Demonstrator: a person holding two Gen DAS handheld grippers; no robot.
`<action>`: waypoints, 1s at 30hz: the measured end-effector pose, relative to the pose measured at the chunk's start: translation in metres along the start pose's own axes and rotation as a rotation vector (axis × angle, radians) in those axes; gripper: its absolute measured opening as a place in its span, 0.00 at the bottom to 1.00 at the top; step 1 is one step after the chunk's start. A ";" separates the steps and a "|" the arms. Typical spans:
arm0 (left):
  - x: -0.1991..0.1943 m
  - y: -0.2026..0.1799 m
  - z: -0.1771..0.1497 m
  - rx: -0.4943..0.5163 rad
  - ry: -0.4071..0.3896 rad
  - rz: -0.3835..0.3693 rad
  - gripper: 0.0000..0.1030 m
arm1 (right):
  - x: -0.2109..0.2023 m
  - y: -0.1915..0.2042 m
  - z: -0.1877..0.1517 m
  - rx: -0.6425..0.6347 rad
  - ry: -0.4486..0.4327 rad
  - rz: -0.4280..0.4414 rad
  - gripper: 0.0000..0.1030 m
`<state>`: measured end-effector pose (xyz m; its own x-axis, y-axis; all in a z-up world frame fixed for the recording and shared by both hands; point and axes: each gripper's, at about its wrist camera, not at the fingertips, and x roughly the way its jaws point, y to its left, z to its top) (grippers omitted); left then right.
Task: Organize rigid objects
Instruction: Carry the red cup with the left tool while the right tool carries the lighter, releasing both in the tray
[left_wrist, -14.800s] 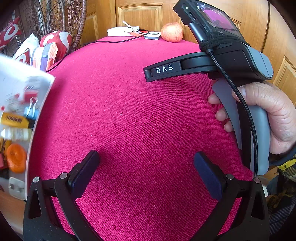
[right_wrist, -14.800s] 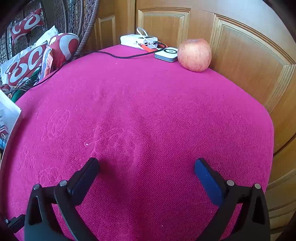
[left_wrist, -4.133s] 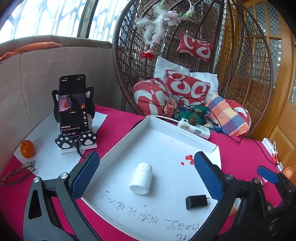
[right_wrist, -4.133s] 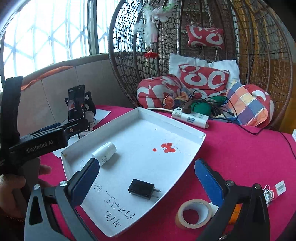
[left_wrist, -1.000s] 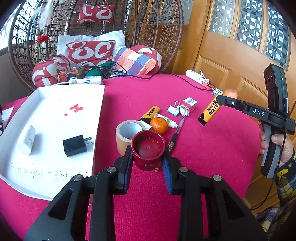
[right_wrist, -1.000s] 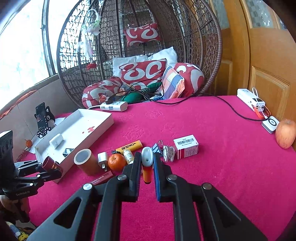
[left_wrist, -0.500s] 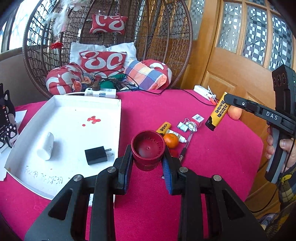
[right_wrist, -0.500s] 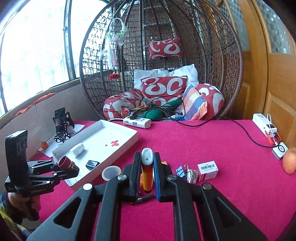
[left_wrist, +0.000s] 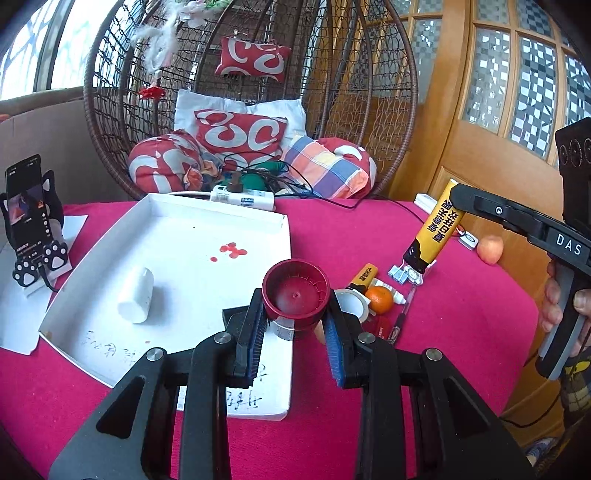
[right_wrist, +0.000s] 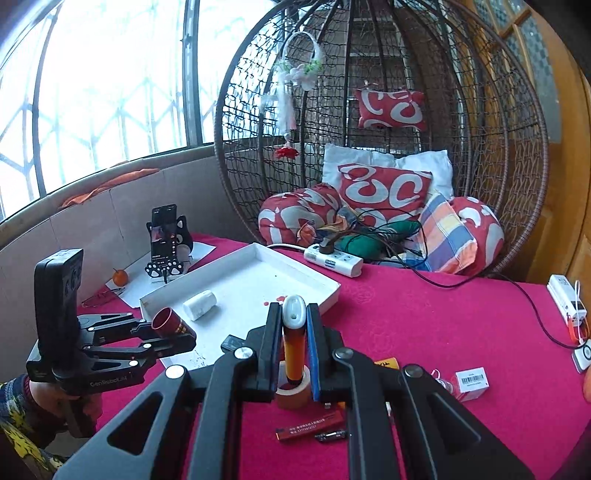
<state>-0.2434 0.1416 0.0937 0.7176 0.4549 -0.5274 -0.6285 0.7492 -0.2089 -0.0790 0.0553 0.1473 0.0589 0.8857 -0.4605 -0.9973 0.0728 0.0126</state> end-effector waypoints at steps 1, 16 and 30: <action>0.000 0.004 0.002 -0.006 -0.004 0.009 0.28 | 0.003 0.004 0.003 -0.010 0.001 0.013 0.10; 0.046 0.095 0.039 -0.109 0.016 0.224 0.28 | 0.097 0.082 0.011 -0.102 0.136 0.210 0.11; 0.052 0.113 0.037 -0.195 -0.028 0.345 0.99 | 0.158 0.072 -0.008 0.011 0.208 0.106 0.67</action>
<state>-0.2662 0.2679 0.0732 0.4603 0.6793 -0.5716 -0.8776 0.4454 -0.1775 -0.1423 0.1965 0.0686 -0.0580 0.7754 -0.6288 -0.9967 -0.0096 0.0801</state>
